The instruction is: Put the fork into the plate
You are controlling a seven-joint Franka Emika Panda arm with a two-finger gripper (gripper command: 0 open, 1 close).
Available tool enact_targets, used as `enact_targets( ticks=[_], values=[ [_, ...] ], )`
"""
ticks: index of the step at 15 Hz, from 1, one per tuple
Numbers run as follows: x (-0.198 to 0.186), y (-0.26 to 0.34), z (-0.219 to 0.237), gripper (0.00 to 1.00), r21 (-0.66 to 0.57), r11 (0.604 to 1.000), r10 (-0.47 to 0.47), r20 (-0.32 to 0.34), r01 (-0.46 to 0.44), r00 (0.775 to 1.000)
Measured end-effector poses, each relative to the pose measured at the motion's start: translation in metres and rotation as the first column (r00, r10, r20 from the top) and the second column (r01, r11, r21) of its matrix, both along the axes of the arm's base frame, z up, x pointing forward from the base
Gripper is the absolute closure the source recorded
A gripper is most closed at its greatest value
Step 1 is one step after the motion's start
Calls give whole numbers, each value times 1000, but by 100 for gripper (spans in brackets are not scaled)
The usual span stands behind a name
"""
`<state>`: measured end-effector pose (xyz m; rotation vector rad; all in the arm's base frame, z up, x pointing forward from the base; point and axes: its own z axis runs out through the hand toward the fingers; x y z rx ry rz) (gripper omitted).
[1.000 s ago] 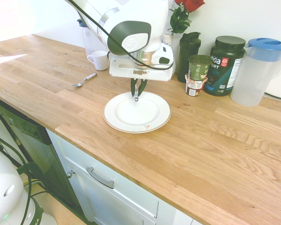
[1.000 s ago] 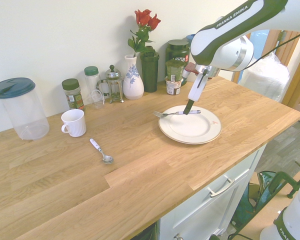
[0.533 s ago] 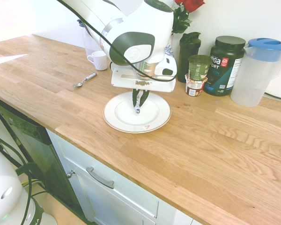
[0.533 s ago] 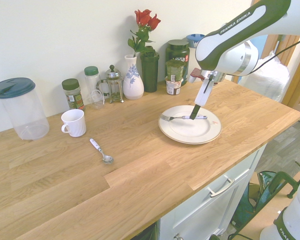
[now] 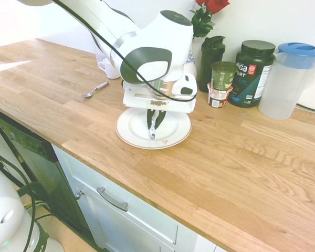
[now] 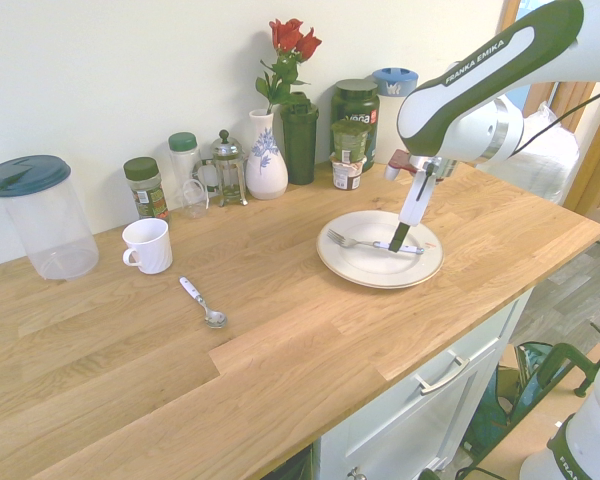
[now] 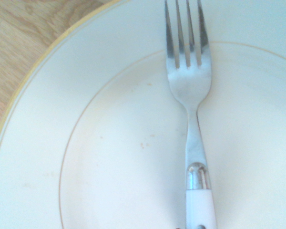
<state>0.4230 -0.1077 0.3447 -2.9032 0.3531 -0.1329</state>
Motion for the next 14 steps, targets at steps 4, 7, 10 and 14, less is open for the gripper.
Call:
enact_targets(
  ticks=[4,7,10,14],
  values=[
    [-3,-3,-3,0,-3,1000,0,-6,0,1000],
    [-3,-3,-3,0,-5,1000,6,-6,-6,1000],
    [-3,-3,-3,0,-10,1000,9,-6,-9,1000],
    [-2,-5,-1,0,-19,1000,11,3,-11,1000]
  ],
)
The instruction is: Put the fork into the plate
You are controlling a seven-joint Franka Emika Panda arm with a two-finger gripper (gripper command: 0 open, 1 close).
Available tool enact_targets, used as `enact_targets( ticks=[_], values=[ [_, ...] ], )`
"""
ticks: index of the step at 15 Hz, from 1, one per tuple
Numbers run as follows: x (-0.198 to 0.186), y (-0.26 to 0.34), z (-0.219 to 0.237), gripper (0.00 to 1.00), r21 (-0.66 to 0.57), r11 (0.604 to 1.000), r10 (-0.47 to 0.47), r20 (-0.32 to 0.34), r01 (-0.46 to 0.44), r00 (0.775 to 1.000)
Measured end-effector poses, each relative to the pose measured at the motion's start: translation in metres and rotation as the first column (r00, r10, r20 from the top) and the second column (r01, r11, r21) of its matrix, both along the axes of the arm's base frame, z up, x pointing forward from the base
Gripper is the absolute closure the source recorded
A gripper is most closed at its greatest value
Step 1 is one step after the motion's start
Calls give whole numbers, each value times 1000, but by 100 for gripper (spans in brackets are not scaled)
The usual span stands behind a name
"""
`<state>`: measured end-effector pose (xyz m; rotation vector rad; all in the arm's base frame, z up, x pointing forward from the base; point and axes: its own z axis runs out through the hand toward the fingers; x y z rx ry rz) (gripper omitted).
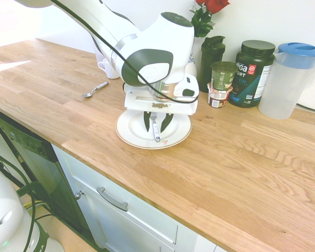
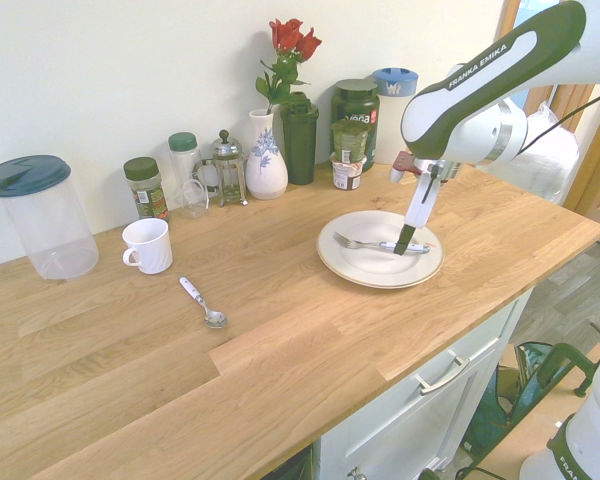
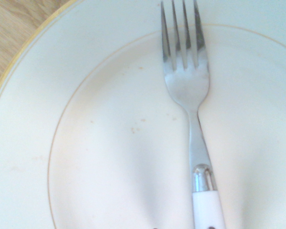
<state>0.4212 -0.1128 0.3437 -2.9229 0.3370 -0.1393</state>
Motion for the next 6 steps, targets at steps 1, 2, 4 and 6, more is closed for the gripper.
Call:
enact_targets(
  ticks=[1,2,4,6],
  values=[
    [1,0,2,0,-2,1000,2,5,-2,1000],
    [3,0,4,0,-3,1000,5,10,-5,1000],
    [7,3,11,0,-7,1000,14,26,-14,1000],
    [12,8,18,0,-8,1000,24,42,-23,999]
  ],
)
